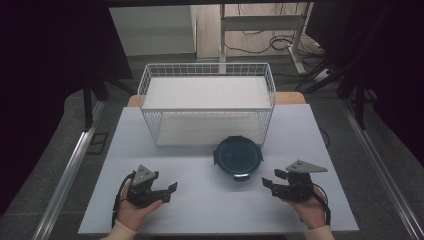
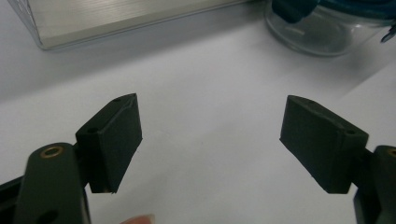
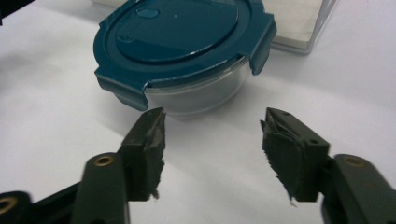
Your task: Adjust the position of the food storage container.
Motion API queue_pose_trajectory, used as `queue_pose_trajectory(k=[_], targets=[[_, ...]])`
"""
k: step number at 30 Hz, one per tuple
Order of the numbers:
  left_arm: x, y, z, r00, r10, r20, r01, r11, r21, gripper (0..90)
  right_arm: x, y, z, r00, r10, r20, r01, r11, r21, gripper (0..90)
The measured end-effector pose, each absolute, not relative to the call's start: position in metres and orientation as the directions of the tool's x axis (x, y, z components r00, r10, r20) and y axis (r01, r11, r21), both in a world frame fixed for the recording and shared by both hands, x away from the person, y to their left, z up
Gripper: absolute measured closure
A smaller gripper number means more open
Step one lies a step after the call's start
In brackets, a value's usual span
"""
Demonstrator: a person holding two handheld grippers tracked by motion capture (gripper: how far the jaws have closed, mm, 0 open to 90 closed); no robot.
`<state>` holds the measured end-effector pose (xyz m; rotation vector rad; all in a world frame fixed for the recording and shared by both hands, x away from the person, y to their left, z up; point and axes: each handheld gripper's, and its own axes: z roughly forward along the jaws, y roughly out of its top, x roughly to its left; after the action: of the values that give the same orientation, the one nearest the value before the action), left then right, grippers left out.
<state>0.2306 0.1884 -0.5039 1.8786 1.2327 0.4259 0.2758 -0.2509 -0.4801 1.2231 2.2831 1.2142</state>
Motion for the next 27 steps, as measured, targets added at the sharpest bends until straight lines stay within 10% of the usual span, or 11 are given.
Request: queue_pose_trajectory(k=[27], targets=[[0.224,0.185,-0.506,0.466,0.872,-0.151,0.595,-0.183,0.782,21.4,0.337,-0.243,-0.432,-0.648,0.759,0.059,0.498,0.364,0.787,89.3]])
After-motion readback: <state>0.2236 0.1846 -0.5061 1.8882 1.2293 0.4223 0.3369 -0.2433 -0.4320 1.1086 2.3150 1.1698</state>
